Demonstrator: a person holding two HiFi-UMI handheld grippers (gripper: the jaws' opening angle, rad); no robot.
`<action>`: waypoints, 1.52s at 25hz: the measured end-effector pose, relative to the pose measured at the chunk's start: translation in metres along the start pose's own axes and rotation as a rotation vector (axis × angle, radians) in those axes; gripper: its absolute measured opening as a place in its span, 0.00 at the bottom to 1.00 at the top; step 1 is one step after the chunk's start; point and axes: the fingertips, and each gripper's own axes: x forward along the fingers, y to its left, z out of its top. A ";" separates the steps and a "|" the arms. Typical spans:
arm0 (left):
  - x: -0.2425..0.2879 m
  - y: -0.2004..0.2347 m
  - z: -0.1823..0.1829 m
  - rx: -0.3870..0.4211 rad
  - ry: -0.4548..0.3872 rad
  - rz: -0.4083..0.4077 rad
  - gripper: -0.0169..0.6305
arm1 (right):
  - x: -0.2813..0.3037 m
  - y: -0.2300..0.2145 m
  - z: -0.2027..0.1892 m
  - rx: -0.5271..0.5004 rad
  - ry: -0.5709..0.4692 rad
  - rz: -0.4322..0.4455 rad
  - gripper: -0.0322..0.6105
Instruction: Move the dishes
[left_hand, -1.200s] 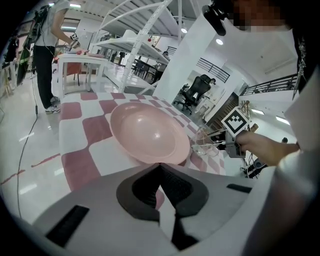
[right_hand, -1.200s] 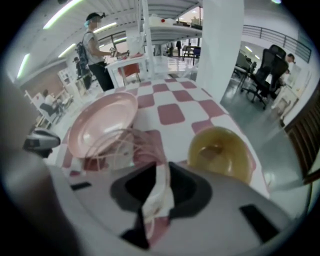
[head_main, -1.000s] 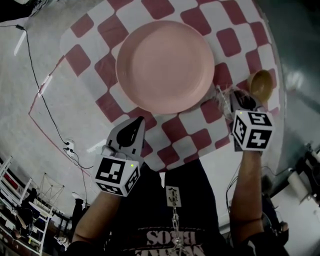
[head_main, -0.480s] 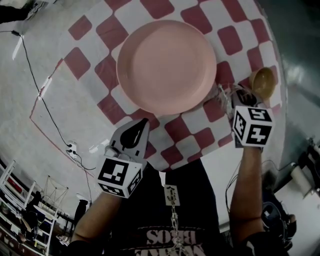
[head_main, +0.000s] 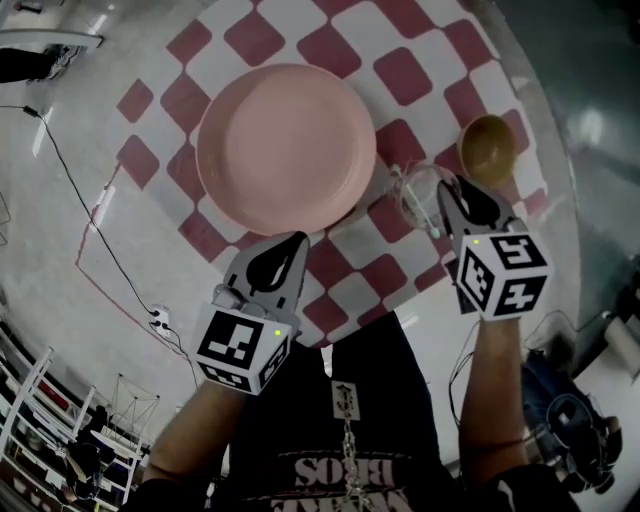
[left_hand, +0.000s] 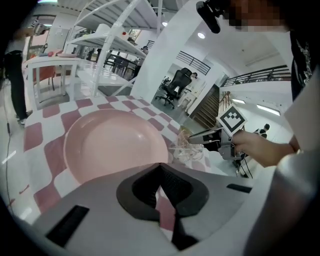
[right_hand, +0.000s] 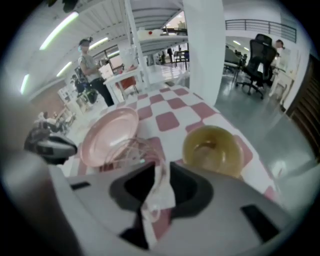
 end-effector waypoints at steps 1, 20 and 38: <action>0.007 -0.009 0.006 0.013 0.003 -0.013 0.07 | -0.007 0.001 0.003 0.014 -0.024 0.024 0.23; 0.095 -0.050 0.053 -0.028 0.112 0.044 0.21 | -0.043 0.005 0.024 0.074 -0.190 0.321 0.21; 0.131 -0.050 0.049 0.028 0.259 0.069 0.30 | -0.042 -0.021 0.012 0.130 -0.209 0.337 0.21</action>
